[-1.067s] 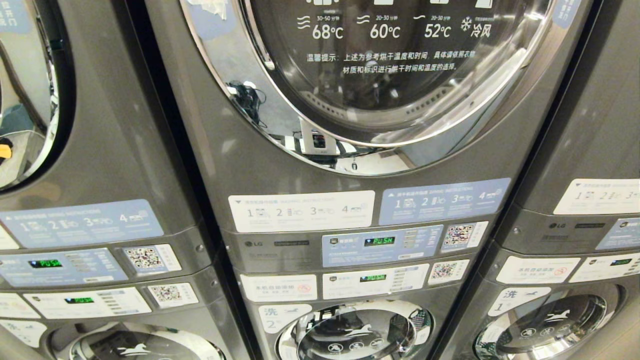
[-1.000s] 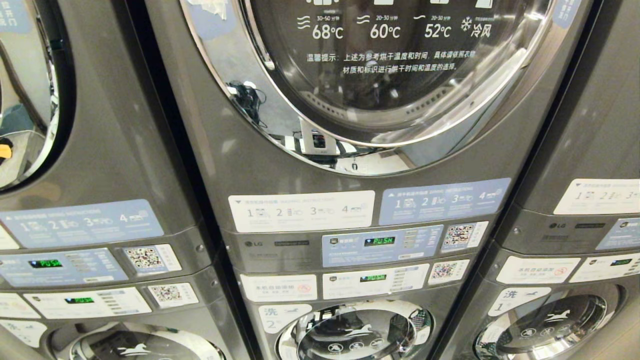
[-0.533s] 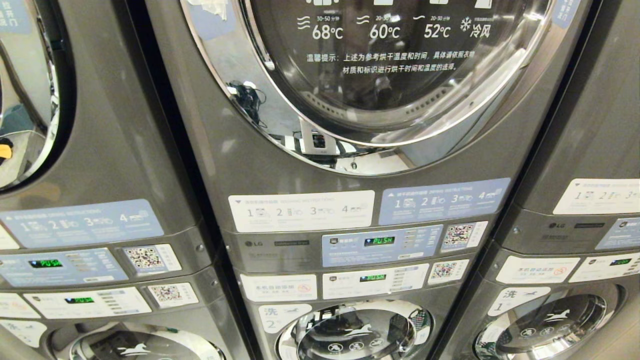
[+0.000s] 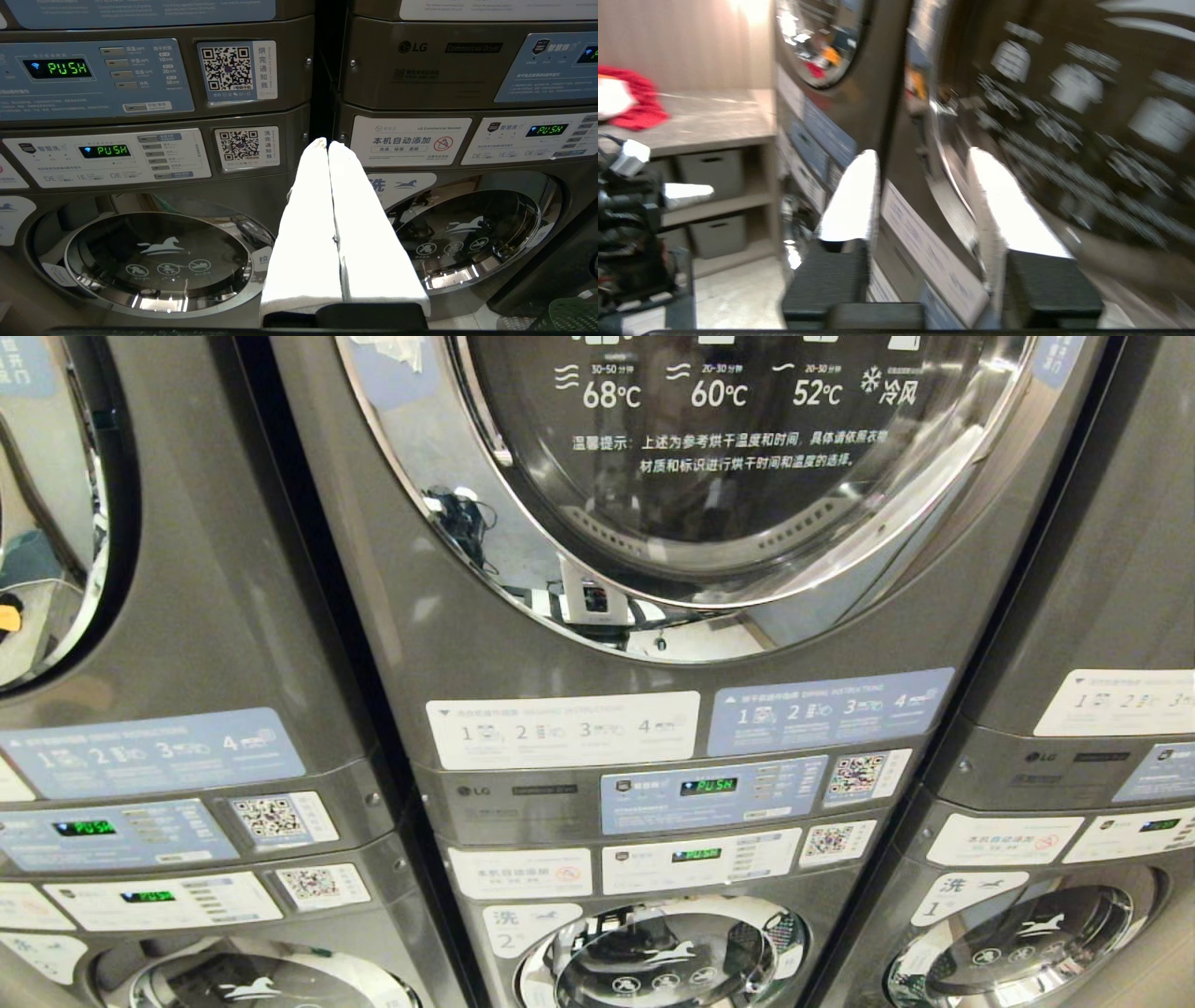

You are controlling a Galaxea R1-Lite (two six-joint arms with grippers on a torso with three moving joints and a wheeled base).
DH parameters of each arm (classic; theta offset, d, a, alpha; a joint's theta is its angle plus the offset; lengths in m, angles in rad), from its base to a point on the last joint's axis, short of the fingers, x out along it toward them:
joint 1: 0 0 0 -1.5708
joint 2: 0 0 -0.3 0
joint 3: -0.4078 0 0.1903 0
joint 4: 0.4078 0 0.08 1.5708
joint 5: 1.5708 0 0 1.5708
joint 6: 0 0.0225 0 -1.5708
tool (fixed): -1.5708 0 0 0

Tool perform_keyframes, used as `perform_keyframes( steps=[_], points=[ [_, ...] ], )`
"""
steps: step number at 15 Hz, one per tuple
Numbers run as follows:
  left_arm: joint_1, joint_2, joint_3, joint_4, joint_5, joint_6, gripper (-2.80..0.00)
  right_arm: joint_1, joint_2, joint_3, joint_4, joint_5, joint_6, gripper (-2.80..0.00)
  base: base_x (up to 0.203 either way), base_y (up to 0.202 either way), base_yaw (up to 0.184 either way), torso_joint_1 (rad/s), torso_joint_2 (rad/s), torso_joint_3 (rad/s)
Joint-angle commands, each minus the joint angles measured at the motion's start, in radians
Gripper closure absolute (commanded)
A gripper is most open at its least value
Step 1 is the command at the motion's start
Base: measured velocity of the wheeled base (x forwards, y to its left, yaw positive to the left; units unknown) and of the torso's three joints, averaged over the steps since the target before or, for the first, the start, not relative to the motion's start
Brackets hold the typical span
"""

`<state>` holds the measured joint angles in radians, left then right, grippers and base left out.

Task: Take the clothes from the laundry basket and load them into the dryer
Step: Open the dryer

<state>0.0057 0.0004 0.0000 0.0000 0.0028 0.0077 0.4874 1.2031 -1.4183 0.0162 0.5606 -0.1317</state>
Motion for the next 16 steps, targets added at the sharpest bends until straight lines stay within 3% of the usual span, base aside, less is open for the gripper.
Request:
perform_keyframes(
  steps=[1,5,9,13,16],
  points=[
    [0.0,0.0,0.0,0.0,0.0,0.0,0.0,0.086,0.245,-0.115,-0.046,0.008,0.001,-2.8,0.0,0.0,0.0,0.0,0.0,0.0],
    [0.0,0.0,0.0,0.0,0.0,0.0,0.0,0.204,0.516,-0.268,-0.273,0.011,0.001,-2.8,0.0,0.0,0.0,0.0,0.0,0.0],
    [0.0,0.0,0.0,0.0,0.0,0.0,0.0,0.267,0.72,-0.535,-0.32,-0.108,-0.004,-2.8,0.0,0.0,0.0,0.0,0.0,0.0],
    [0.0,0.0,0.0,0.0,0.0,0.0,0.0,0.305,0.806,-0.547,-0.415,-0.17,-0.045,-2.8,0.0,0.0,0.0,0.0,0.0,0.0],
    [0.0,0.0,0.001,0.0,0.0,0.0,0.0,0.355,0.854,-0.549,-0.516,-0.291,-0.056,-2.8,0.0,0.0,0.0,0.0,0.0,0.0]
  ],
)
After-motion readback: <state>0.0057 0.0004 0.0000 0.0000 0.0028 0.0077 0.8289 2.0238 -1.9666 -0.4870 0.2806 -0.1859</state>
